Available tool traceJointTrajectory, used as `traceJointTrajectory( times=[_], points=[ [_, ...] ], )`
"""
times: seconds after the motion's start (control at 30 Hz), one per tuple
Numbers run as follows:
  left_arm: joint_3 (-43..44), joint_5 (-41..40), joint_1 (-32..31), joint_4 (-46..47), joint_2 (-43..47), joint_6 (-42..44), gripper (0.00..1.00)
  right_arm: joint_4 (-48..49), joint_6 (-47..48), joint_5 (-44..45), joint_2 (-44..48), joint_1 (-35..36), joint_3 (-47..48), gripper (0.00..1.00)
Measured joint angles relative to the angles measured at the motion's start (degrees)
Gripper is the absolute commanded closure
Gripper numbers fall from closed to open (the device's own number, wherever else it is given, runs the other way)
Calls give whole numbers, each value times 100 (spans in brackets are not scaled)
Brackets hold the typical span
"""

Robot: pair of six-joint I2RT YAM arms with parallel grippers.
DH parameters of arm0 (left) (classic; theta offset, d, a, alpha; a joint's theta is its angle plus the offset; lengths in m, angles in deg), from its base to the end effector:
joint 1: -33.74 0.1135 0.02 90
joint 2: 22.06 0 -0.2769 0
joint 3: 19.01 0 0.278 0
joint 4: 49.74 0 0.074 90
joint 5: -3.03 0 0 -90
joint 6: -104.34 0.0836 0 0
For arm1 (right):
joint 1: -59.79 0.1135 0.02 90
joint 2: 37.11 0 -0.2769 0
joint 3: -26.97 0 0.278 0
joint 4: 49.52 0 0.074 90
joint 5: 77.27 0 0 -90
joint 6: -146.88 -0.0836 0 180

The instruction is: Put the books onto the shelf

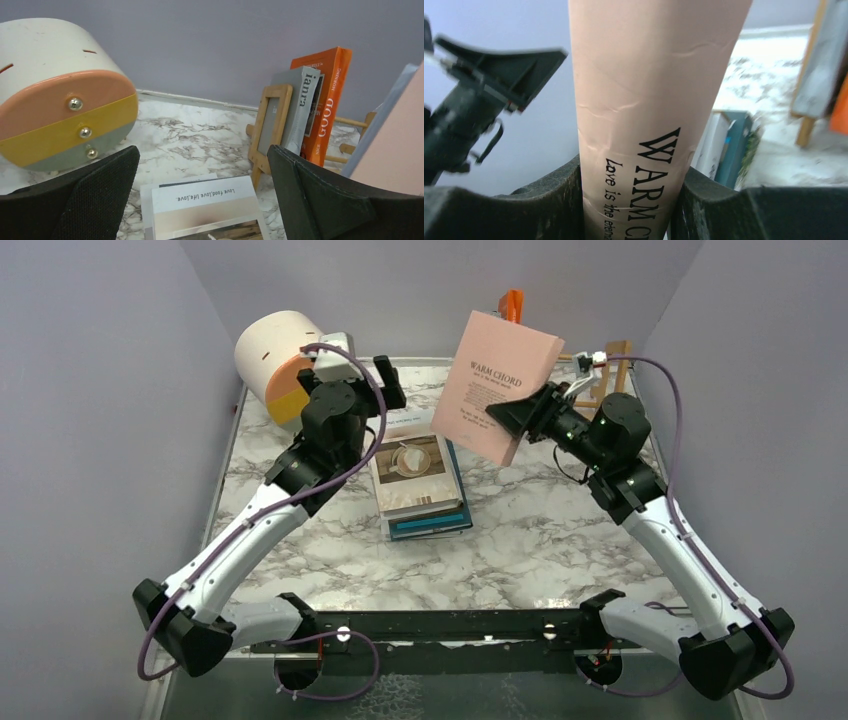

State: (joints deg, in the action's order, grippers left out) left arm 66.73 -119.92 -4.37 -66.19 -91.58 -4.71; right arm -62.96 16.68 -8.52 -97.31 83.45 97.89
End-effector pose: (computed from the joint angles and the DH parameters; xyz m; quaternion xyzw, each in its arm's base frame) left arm 0.2910 -0.1705 0.4500 -0.0849 0.7032 -0.1473 0.6904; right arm 0.2693 0.1511 0.3983 -0.0236 0.7222 0.4720 0.5051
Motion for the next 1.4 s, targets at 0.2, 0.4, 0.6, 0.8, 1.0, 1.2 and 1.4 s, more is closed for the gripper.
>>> traceJointTrajectory(
  times=[0.2, 0.4, 0.6, 0.8, 1.0, 1.2, 1.4],
  points=[
    [-369, -96, 22, -63, 614, 9, 1, -599, 848, 1333, -15, 2, 1040, 99],
    [-754, 94, 22, -85, 588, -98, 1, -905, 1812, 3036, -393, 2, 2098, 99],
    [-1029, 321, 22, -83, 450, -212, 1, -1001, 2608, 4422, -1211, 2, 2555, 99],
    [-1064, 409, 22, -57, 337, -289, 1, -1128, 3150, 5066, -2017, -87, 2559, 99],
    [-1115, 413, 22, -15, 278, -317, 1, -1130, 3394, 5051, -2575, -439, 2555, 99],
    [-1126, 411, 22, 2, 149, -313, 1, -664, 3567, 4590, -2835, -772, 2247, 99],
    [-1126, 411, 22, 4, 44, -308, 1, -332, 3689, 4085, -3375, -903, 2114, 99]
  ],
)
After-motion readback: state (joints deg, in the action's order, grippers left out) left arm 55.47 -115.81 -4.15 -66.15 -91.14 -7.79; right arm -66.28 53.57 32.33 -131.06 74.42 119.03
